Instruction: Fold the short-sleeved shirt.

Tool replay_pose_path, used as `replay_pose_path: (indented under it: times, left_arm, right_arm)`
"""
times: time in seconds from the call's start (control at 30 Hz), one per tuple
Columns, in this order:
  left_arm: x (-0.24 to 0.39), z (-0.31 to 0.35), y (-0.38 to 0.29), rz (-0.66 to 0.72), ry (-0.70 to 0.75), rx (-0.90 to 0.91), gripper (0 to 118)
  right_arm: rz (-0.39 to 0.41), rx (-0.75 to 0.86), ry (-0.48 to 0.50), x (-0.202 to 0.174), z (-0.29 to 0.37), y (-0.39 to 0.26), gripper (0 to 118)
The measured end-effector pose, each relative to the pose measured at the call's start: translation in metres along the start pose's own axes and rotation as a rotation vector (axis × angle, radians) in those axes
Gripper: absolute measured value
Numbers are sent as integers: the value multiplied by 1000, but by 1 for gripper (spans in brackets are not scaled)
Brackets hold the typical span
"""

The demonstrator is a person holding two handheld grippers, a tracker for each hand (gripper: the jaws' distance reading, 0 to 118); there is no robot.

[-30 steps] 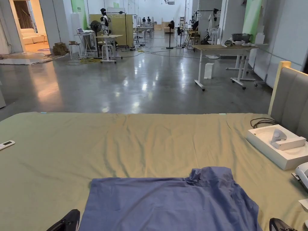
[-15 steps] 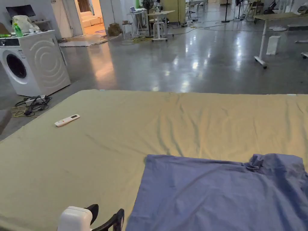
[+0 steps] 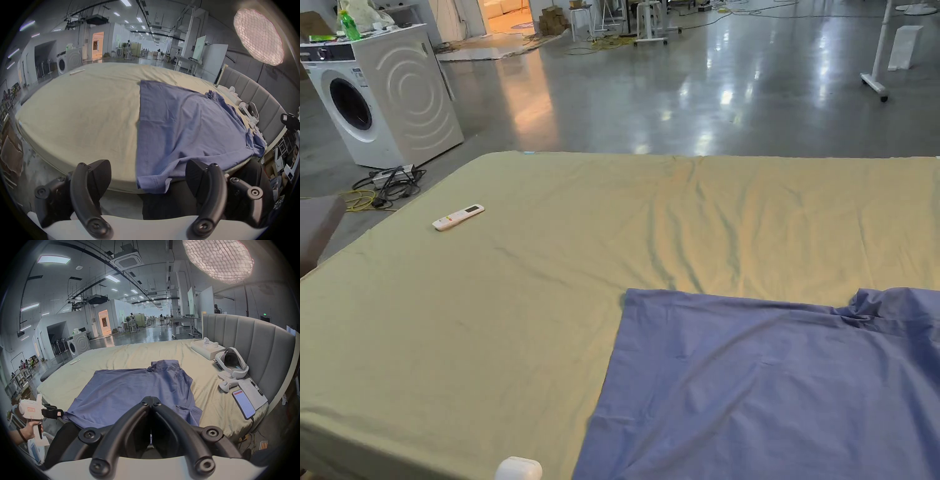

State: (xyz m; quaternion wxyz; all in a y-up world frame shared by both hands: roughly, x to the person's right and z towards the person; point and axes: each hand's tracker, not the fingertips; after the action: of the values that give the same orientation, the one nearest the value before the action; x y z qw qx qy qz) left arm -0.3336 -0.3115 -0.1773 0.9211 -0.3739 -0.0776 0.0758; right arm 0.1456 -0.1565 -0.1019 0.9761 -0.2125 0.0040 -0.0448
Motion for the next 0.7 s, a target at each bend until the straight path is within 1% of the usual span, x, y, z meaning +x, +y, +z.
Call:
replay_pose_path:
  times: [0.03,0.07,0.1,0.13,0.23,0.37,0.4,0.43,0.47,0.5,0.53,0.6,0.7]
  left_arm:
    - [2,-1,0,-13,-6,-3,92]
    - [4,-5,0,-29,-8,-12,82]
    - [6,-8,-2,-48,-7,-25,67]
    - [7,-13,-2,-64,-3,-40,59]
    - [10,-22,-6,-83,-4,-86,56]
    - [11,-21,-6,-92,2,-91,55]
    - [11,-21,-5,-95,5,-93,52]
    - [12,-21,-3,-96,5,-98,48]
    - [14,-21,-1,-99,8,-109,41]
    - [15,-20,1,-104,4,-115,28]
    - [18,-21,2,-115,-5,-123,18]
    - [27,-23,4,-181,5,-139,11]
    - [32,-27,7,-234,17,-174,10]
  right_arm:
    - [4,0,-5,0,1,0,0]
    - [6,-2,-10,0,1,0,0]
    - [6,-5,-13,1,1,0,0]
    - [3,-9,-15,1,2,0,0]
    - [-5,-16,-19,2,2,0,0]
    - [-1,-27,-32,3,6,-3,0]
    - [-2,-29,-35,4,6,-4,0]
    - [-5,-32,-36,4,5,-4,0]
    - [-9,-36,-36,5,5,-5,0]
    - [-10,-39,-39,5,5,-5,0]
    - [-10,-40,-42,6,5,-5,0]
    - [-9,-42,-47,7,6,-6,0]
    - [-18,-47,-80,17,6,-9,0]
